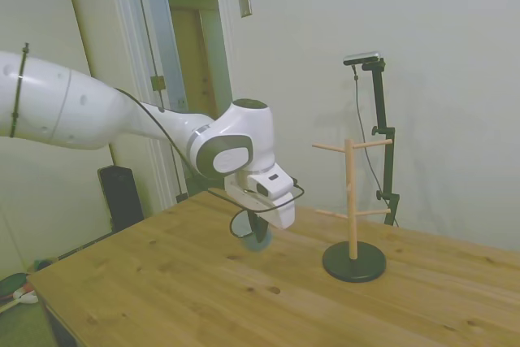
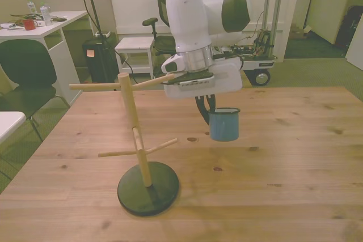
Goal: Unload the mug
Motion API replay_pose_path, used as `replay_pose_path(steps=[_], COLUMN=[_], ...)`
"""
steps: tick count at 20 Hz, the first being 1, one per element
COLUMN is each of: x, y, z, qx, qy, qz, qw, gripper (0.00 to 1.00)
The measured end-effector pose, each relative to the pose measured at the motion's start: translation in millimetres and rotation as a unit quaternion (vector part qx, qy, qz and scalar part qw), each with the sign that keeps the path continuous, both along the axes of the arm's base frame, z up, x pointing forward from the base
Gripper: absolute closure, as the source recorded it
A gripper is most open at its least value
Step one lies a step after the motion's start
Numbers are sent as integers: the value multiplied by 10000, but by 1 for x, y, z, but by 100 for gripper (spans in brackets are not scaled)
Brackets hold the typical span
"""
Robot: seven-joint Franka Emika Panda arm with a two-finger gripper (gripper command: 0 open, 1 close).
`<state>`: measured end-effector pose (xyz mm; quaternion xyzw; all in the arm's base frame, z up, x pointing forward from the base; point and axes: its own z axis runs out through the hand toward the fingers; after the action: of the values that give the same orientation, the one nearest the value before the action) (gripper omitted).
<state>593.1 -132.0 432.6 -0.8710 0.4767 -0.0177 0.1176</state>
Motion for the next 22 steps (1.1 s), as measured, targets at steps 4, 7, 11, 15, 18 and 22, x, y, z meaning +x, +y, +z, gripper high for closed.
replay_pose_path(steps=[4,7,11,15,18,22], x=[17,27,35,35,27,6], y=[-1,0,12,32,54,74], z=[-5,-13,-16,-13,-13,-10], qx=[45,90,246,333,377,316], qy=[104,215,270,386,503,745], qz=[56,108,183,328,352,277], qw=[9999,9997,9992,9982,9974,9963], gripper=[100,100,100,100,100,100])
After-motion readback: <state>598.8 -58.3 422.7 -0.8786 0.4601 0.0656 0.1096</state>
